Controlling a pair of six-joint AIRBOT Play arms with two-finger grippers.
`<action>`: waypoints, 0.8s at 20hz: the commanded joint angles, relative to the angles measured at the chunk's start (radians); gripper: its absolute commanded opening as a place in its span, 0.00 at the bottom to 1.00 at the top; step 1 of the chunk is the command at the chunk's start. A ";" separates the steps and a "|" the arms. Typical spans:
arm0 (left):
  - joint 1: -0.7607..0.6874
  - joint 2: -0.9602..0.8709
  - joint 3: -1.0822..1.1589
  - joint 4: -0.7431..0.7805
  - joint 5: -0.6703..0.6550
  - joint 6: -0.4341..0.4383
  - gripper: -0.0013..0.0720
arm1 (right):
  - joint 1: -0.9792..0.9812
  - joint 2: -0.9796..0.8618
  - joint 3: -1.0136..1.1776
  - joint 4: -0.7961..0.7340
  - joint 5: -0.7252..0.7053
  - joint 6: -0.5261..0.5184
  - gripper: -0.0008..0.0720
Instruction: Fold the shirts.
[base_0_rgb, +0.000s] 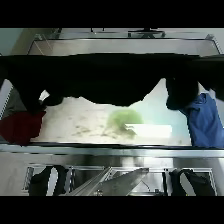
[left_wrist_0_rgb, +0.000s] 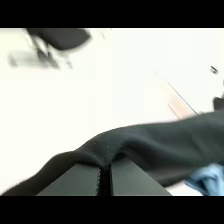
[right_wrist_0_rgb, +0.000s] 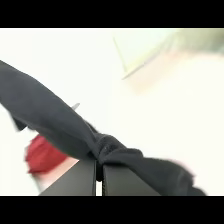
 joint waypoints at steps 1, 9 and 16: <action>0.027 0.009 0.058 -0.013 -0.038 0.020 0.04 | -0.002 0.173 -0.003 -0.143 -0.086 0.073 0.04; -0.355 -0.368 -0.014 0.240 -0.080 0.000 0.04 | 0.072 -0.124 -0.255 -0.161 -0.105 0.079 0.04; -0.398 -0.895 -0.193 0.285 0.047 0.140 0.04 | 0.211 -0.752 -0.263 -0.092 -0.378 -0.071 0.05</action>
